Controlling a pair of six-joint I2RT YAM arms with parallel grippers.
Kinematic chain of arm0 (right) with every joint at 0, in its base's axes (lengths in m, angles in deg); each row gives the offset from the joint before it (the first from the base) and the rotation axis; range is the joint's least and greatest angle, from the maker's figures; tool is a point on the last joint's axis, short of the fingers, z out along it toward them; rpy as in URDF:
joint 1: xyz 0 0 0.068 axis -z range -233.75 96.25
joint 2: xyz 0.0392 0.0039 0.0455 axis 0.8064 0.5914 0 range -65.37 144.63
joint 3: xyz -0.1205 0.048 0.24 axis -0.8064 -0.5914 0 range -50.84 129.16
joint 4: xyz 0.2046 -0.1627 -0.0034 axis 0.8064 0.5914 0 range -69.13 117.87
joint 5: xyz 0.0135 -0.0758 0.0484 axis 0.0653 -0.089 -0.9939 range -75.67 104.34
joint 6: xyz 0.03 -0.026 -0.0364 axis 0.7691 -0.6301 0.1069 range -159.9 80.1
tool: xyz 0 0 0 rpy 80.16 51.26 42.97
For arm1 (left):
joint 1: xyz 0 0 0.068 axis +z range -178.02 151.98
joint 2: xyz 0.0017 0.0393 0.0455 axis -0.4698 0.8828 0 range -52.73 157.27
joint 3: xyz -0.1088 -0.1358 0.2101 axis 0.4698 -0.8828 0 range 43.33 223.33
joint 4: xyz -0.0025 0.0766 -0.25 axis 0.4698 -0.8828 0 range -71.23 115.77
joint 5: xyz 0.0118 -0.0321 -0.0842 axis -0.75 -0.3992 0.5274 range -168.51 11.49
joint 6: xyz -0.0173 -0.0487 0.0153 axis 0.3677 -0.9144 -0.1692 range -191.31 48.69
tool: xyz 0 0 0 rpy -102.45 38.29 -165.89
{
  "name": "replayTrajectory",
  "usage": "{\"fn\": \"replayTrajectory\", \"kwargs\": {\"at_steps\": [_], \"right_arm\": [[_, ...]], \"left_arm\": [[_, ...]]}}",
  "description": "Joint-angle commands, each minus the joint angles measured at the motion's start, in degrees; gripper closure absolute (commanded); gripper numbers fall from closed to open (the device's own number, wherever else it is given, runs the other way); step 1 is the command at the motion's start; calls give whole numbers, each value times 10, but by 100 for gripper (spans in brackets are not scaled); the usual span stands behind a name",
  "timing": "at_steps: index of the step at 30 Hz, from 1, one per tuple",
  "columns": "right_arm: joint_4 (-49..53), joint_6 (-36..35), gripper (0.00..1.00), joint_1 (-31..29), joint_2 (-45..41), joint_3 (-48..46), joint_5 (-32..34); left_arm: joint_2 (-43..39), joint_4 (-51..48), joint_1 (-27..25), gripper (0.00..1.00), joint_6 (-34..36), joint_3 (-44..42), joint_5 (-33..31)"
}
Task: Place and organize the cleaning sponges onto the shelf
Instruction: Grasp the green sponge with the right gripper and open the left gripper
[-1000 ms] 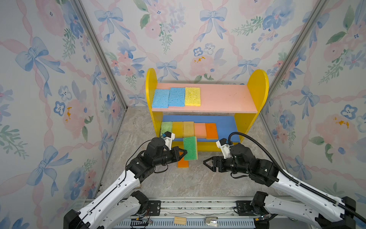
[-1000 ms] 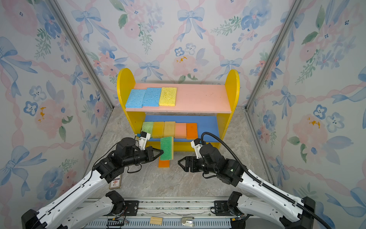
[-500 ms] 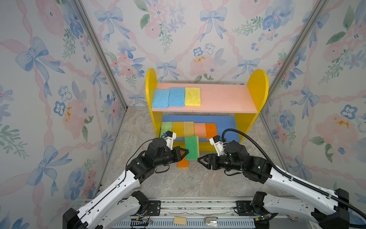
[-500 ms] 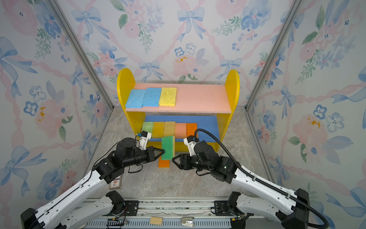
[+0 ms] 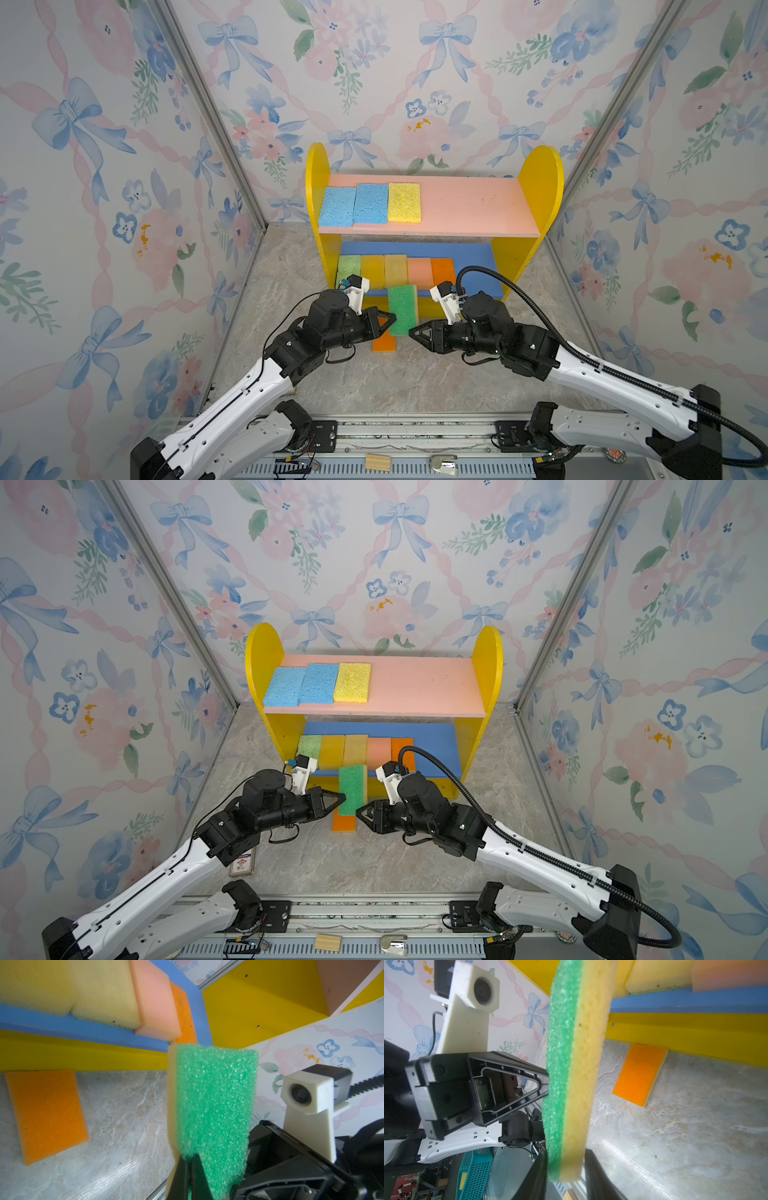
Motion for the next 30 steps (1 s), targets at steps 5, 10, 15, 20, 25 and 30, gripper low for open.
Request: {"fn": "replayTrajectory", "kwargs": {"at_steps": [5, 10, 15, 20, 25, 30], "right_arm": [[-10, 0, 85, -13, 7, 23, 6], [7, -4, 91, -15, 2, 28, 15], [18, -7, 91, -15, -6, 28, 24], [20, -7, 92, -16, -11, 25, 27], [39, -10, 92, -16, -13, 28, 34], [163, -16, 92, -15, -15, 54, 107]], "left_arm": [[-3, 4, -5, 100, -2, 7, 1], [-6, 4, -5, 85, 1, 7, -4], [-16, 3, -4, 44, 6, 11, -10], [-17, 3, 0, 22, 7, 14, -6], [-26, 2, 13, 13, 15, 8, -1], [-52, -8, 68, 2, 34, -23, 15]]}}
